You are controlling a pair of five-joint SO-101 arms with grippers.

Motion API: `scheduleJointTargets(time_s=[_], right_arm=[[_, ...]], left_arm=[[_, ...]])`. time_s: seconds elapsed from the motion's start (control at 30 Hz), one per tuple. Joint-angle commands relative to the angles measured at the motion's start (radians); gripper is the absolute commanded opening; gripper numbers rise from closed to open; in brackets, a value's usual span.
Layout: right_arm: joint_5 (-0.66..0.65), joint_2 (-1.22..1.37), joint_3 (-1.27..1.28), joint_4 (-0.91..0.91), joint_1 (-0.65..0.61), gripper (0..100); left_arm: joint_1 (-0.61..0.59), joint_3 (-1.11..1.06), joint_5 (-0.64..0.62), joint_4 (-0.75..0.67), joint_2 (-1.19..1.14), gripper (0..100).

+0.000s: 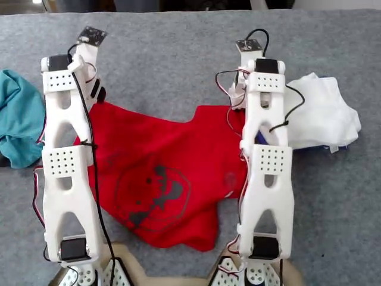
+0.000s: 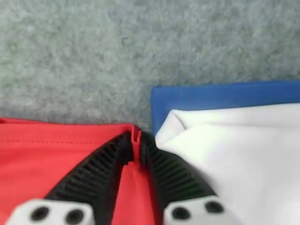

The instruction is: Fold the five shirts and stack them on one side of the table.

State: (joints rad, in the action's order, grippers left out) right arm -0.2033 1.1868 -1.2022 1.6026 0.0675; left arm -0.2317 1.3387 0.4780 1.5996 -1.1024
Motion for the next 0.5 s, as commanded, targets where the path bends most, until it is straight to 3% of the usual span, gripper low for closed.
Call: scheduleJointTargets(time_s=[0.0, 0.47], right_arm=[[0.014, -0.01, -0.045, 0.002, -0.014, 1.4], [0.014, -0.012, -0.045, 0.002, -0.014, 1.4]], left_arm=[[-0.008, 0.079, 0.002, 0.015, 0.011, 18], [-0.012, 0.053, 0.002, -0.021, -0.127, 18]])
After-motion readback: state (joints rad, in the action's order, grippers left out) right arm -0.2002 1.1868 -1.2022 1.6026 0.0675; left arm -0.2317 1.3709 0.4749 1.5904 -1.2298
